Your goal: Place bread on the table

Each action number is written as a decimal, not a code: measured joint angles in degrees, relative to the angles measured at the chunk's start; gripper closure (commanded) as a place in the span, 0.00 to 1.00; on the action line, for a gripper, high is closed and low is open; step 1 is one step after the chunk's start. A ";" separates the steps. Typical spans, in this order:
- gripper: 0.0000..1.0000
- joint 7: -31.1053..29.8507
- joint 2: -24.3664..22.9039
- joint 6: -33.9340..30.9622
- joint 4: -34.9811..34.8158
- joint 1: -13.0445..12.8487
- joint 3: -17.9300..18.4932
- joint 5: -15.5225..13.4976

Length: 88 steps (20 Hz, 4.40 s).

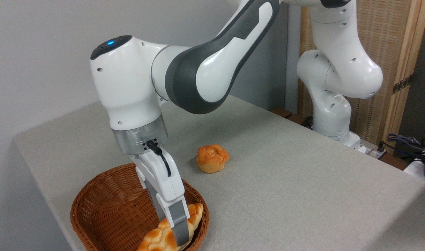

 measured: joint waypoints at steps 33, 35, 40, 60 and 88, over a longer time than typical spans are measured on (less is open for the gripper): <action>0.62 7.29 -19.56 -19.00 -2.87 2.00 0.14 -8.19; 0.61 7.89 -22.74 -19.21 -7.96 2.07 0.34 -8.19; 0.20 7.92 -26.12 -19.02 -19.06 2.08 0.49 -4.85; 0.00 6.04 -24.40 -13.92 -20.61 0.27 -0.78 -4.64; 0.00 -7.40 -15.67 -21.45 6.03 -0.17 -3.15 -7.88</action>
